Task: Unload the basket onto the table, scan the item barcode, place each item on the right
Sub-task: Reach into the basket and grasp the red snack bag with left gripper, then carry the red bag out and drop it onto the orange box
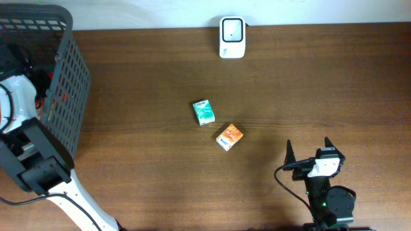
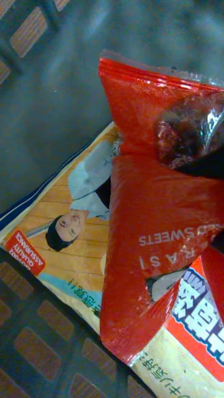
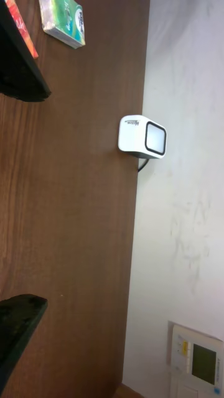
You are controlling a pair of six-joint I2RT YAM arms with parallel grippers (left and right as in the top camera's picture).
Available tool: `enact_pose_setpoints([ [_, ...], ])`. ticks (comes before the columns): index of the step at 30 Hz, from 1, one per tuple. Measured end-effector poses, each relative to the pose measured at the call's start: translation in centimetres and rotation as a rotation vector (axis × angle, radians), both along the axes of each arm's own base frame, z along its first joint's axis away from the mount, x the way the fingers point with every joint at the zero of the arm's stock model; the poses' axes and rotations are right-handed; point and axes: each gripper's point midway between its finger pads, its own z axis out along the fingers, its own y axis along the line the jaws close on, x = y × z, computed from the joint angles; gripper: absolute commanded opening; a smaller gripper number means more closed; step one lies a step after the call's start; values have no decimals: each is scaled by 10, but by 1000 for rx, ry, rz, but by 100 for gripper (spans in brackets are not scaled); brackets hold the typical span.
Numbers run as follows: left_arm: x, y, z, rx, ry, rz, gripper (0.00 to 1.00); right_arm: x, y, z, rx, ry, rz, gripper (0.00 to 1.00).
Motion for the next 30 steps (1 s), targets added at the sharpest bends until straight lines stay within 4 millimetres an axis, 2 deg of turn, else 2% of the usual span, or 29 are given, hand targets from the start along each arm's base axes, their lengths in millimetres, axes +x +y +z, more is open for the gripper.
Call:
enact_pose_setpoints([
  [3,-9,-5,3,-24,43,0,0,0,0,0,-1,0,0,98],
  [7,-16,-6,18,-35,72,5,0,0,0,0,0,0,0,98],
  [9,-14,-2,39,-12,37,10,0,0,0,0,-1,0,0,98],
  [11,-12,0,70,19,-18,12,0,0,0,0,-1,0,0,98],
  [12,-12,1,99,50,-72,14,0,0,0,0,-1,0,0,98],
  [13,-13,0,141,95,-154,13,0,0,0,0,0,0,0,98],
  [14,-15,-2,173,124,-221,9,0,0,0,0,-1,0,0,98],
  [17,-32,-23,273,196,-433,-28,0,0,0,0,-1,0,0,98],
  [18,-43,-37,312,215,-519,-56,0,0,0,0,0,0,0,98],
  [19,-53,-50,341,224,-586,-86,0,0,0,0,0,0,0,99],
  [21,-71,-85,388,205,-714,-186,0,0,0,0,0,0,0,98],
  [22,-76,-100,399,185,-750,-233,0,0,0,0,0,0,0,98],
  [23,-82,-126,412,136,-793,-318,0,0,0,0,0,0,0,98],
  [24,-85,-147,417,92,-813,-383,0,0,0,0,0,0,0,99],
  [26,-85,-186,412,-15,-812,-497,0,0,0,0,-1,0,0,98],
  [28,-79,-232,392,-156,-758,-614,0,0,0,0,0,0,0,98],
  [30,-68,-282,360,-298,-668,-725,0,0,0,0,-1,0,0,98],
])
